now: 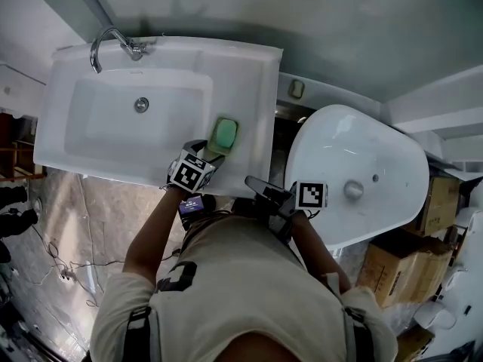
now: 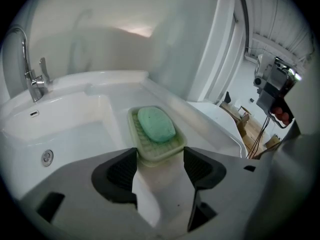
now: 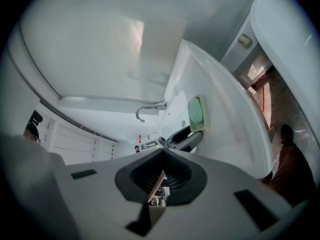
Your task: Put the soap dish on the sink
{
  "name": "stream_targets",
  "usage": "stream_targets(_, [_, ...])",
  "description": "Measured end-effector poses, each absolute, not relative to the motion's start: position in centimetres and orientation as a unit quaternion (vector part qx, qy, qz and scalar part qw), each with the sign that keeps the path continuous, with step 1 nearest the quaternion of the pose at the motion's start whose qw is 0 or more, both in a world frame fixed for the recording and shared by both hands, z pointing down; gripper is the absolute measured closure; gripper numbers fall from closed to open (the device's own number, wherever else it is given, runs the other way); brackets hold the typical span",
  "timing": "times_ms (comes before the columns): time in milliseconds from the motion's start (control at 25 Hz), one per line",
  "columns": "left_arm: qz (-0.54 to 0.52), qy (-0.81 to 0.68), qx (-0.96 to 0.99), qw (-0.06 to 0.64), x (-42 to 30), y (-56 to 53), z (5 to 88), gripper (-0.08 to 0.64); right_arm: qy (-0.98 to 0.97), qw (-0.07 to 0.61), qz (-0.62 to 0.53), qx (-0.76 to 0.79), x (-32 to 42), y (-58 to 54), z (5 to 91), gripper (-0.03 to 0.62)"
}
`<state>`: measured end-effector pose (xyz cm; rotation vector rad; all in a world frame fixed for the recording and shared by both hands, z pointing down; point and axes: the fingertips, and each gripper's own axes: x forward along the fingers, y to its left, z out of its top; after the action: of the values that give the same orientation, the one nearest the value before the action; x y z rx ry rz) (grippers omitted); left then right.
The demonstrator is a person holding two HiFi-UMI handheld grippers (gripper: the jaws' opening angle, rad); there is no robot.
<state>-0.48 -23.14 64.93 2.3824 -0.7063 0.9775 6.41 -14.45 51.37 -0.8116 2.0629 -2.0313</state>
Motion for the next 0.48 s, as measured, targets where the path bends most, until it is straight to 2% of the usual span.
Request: stream_targets(480, [0.368, -0.275, 0.851, 0.256, -0.02, -23.71, 64.74, 0.261, 0.68, 0.086, -0.68, -0.262, 6.97, -14.97, 51.46, 0.581])
